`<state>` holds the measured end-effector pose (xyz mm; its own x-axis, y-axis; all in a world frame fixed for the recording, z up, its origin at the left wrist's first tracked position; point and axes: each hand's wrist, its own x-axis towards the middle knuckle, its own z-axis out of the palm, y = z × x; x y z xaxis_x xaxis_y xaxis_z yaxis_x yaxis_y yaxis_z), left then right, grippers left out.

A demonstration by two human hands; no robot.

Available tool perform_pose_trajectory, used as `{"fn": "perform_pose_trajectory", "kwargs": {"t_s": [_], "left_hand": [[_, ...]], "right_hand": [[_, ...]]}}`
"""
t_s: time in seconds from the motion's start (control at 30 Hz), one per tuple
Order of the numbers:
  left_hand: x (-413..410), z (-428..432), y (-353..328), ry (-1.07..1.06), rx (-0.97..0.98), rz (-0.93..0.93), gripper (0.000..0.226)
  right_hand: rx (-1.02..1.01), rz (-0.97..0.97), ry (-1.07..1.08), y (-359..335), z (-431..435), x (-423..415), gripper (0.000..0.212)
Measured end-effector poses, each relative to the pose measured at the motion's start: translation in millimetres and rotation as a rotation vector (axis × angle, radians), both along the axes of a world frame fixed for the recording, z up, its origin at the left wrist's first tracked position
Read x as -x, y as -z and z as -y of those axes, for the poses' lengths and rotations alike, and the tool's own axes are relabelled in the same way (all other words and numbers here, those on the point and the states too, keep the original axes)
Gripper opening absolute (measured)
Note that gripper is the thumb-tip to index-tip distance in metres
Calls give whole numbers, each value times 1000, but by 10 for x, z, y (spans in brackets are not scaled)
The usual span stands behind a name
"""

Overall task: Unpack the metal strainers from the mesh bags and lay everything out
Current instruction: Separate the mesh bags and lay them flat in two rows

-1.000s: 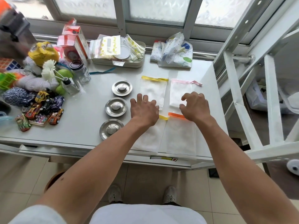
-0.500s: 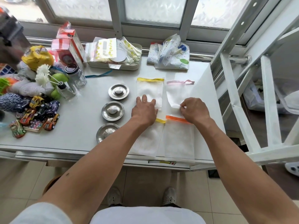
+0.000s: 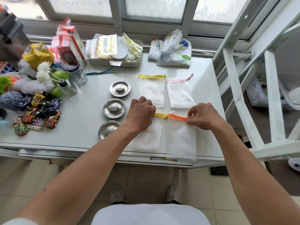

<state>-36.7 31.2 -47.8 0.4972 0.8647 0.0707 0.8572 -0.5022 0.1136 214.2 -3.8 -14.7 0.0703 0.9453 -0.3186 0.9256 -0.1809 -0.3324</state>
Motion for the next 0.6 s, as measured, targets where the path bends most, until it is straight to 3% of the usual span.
{"fn": "perform_pose_trajectory", "kwargs": {"t_s": [0.07, 0.3, 0.4, 0.5, 0.6], "left_hand": [[-10, -11, -7, -61, -15, 4, 19], [-116, 120, -23, -160, -85, -39, 13], [-194, 306, 32, -48, -136, 32, 31], [-218, 493, 85, 93, -3, 24, 44], [-198, 594, 151, 84, 191, -80, 55]], "right_hand": [[-14, 6, 5, 16, 2, -13, 4], [-100, 28, 34, 2, -15, -44, 8], [-122, 50, 45, 17, -27, -30, 7], [-130, 72, 53, 40, -23, -24, 13], [-205, 45, 60, 19, -83, 32, 36]]}}
